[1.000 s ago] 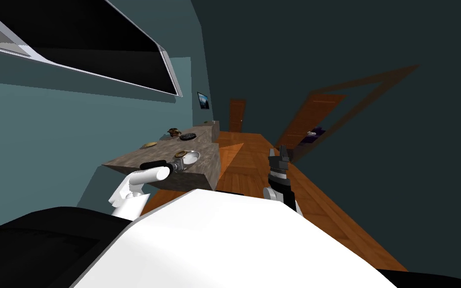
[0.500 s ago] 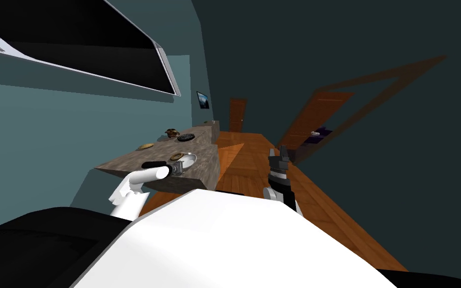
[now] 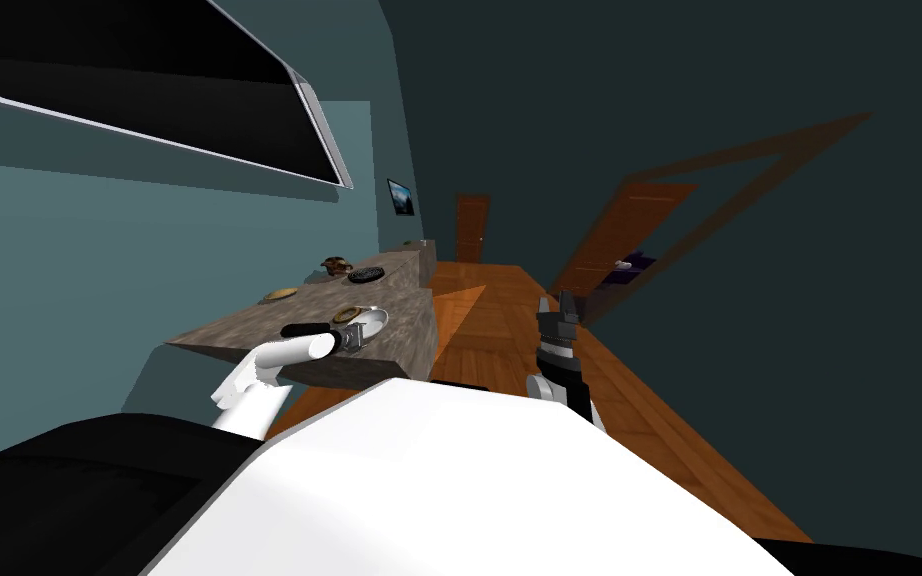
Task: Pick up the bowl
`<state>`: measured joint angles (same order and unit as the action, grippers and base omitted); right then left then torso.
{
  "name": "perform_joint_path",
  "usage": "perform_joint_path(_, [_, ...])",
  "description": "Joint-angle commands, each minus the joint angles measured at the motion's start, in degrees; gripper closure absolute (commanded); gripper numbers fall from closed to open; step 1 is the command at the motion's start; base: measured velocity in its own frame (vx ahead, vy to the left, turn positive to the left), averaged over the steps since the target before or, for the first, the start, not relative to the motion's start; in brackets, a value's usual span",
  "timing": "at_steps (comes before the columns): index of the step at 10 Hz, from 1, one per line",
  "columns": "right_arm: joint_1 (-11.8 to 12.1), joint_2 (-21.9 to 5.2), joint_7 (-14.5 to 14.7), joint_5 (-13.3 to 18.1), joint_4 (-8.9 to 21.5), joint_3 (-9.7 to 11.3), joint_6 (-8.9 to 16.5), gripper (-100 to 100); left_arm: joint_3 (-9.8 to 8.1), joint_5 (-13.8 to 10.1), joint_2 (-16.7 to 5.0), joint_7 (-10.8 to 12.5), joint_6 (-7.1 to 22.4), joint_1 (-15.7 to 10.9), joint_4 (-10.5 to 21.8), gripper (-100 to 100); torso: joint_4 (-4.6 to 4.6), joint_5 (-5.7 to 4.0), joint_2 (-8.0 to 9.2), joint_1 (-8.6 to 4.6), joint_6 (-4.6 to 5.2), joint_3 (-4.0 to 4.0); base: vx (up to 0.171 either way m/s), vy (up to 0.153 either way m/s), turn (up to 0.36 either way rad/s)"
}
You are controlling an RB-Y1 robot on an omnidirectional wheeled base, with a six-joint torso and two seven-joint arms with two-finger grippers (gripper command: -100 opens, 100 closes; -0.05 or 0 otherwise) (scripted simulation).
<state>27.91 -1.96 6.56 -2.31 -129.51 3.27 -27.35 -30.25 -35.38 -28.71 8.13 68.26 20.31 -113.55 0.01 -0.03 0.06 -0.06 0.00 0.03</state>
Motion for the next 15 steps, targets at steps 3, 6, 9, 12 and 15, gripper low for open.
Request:
perform_joint_path(3, [-0.01,0.00,0.00,0.00,0.00,0.00,0.00,0,1.44,-4.38,-5.99,2.03,-5.81,2.12,6.17,-100,0.01,-0.01,0.04,-0.04,0.02,0.02,-0.027,-0.054,-0.106])
perform_joint_path(6, [0.00,0.00,0.00,0.00,0.00,0.00,0.00,0,2.35,-7.14,-10.24,3.30,-9.98,3.42,10.41,-100,0.00,0.00,0.01,-0.01,0.01,0.00,-0.017,-0.045,-0.075])
perform_joint_path(9, [0.00,0.00,0.00,0.00,0.00,0.00,0.00,0,3.25,-9.91,-14.36,4.57,-14.19,4.72,14.41,-100,0.01,-0.01,0.02,-0.02,-0.01,0.01,-0.017,-0.048,-0.066])
perform_joint_path(12, [0.00,0.00,0.00,0.00,0.00,0.00,0.00,0,3.53,-11.14,-15.92,4.99,-15.69,5.45,15.86,-100,0.00,0.00,0.00,0.01,-0.01,0.00,-0.010,-0.032,-0.056])
perform_joint_path(15, [0.00,-0.01,0.00,0.00,0.00,-0.01,0.00,0,3.58,-11.18,-15.96,5.09,-15.77,5.46,15.98,100,0.01,0.00,-0.05,0.12,0.02,-0.02,0.000,0.000,0.000])
